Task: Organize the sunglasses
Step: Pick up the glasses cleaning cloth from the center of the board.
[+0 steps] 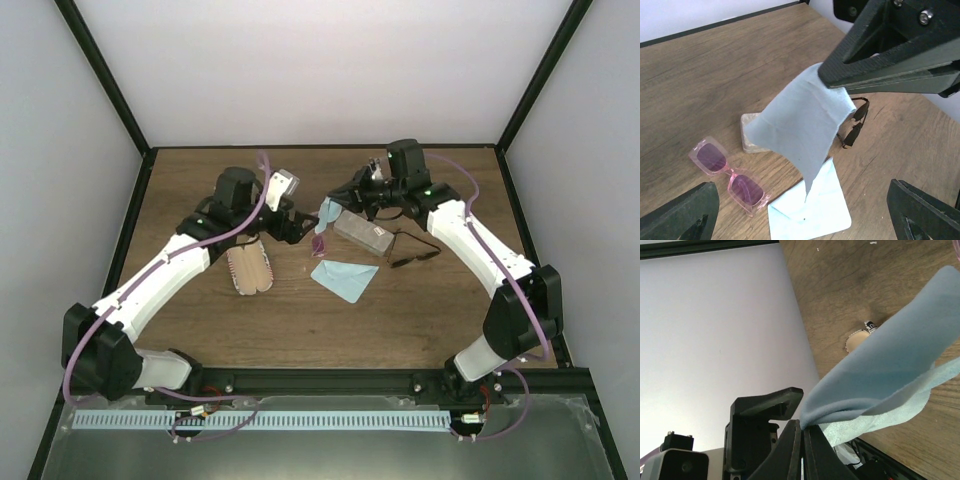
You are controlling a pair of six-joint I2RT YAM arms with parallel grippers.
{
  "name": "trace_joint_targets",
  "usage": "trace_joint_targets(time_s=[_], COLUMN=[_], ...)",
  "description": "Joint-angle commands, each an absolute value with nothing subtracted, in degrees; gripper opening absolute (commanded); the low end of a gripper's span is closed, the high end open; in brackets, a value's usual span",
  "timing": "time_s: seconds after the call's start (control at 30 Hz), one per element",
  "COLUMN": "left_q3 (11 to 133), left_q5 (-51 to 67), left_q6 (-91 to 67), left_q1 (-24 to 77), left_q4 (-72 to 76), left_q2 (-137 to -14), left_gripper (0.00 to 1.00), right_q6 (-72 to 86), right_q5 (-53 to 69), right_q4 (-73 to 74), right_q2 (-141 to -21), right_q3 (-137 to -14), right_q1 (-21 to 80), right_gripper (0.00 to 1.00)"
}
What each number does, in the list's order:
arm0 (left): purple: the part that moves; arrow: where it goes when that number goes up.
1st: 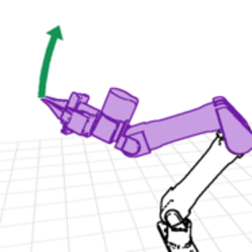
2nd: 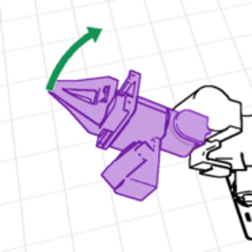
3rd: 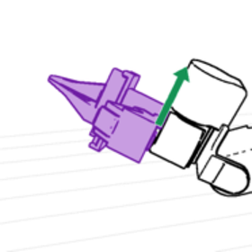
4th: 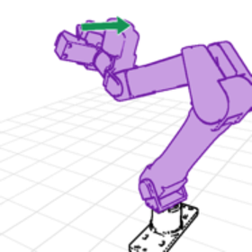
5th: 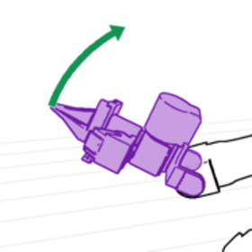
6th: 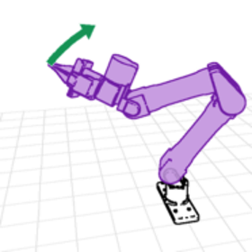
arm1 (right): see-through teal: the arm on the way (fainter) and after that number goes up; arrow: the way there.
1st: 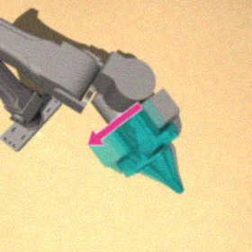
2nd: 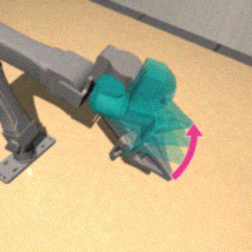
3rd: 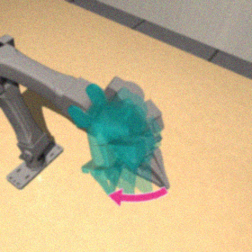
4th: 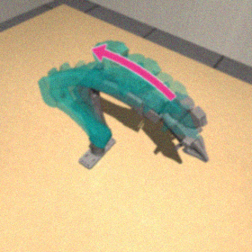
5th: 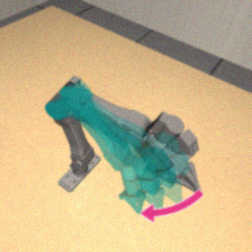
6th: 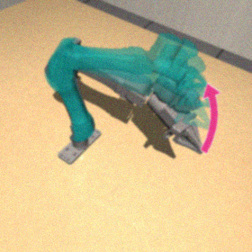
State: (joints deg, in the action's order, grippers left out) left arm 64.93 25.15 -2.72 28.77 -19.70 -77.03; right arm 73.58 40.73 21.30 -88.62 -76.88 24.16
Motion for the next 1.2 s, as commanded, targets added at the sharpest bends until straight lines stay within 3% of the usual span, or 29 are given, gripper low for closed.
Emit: trace_joint_targets(time_s=[0.0, 0.57, 0.9, 1.17], left_q3=[64.3, 64.1, 62.9, 61.6], left_q5=[25.5, 23.7, 24.4, 25.5], left_q6=[-1.1, 0.2, 0.8, 0.0], left_q1=[30.1, 32.0, 32.7, 32.7], left_q4=[-16.9, -15.9, -16.2, -15.1], left_q2=[-77.1, -80.1, -80.5, -81.3], left_gripper=[0.93, 0.8, 0.67, 0.64], right_q6=[75.0, 78.2, 78.7, 78.9], right_q5=[42.4, 43.6, 43.5, 44.0], right_q4=[18.7, 16.1, 15.8, 15.8], right_q2=[-87.2, -85.6, -85.0, -84.7], right_q3=[-79.3, -79.8, -79.6, -79.8], right_q1=[23.8, 23.8, 23.5, 23.5], right_gripper=[0.01, 0.01, 0.01, 0.01])
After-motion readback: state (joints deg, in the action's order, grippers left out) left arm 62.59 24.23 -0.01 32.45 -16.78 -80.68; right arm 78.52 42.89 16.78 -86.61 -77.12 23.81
